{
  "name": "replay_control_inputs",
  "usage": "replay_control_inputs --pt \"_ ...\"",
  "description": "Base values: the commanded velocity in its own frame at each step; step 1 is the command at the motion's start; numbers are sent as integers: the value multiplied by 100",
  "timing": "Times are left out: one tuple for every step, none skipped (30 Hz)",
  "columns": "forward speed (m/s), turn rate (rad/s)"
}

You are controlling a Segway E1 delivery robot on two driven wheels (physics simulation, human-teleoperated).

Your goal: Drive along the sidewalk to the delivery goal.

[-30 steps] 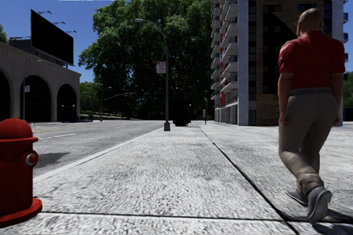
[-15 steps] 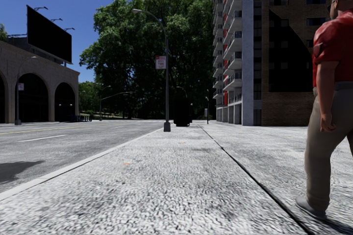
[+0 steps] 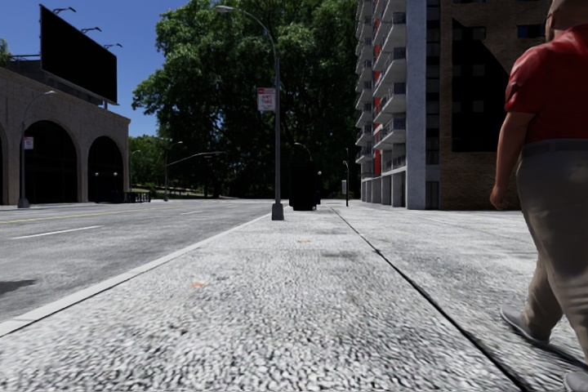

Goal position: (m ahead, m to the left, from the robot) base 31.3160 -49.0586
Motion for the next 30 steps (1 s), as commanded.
replay_control_inputs --pt "0 0" --pt "11 0" --pt "26 0" --pt "26 0" --pt "40 0" --pt "54 0" --pt "59 0" --pt "59 0" --pt "59 0" --pt "59 0" --pt "59 0" --pt "59 0" --pt "61 0" --pt "65 0" --pt "65 0" --pt "72 0" --pt "76 0" --pt "76 0" --pt "81 0" --pt "86 0" --pt "93 0" --pt "93 0" --pt "109 0" --pt "146 0" --pt "146 0" --pt "200 0" --pt "200 0" --pt "200 0" --pt "200 0" --pt "200 0"
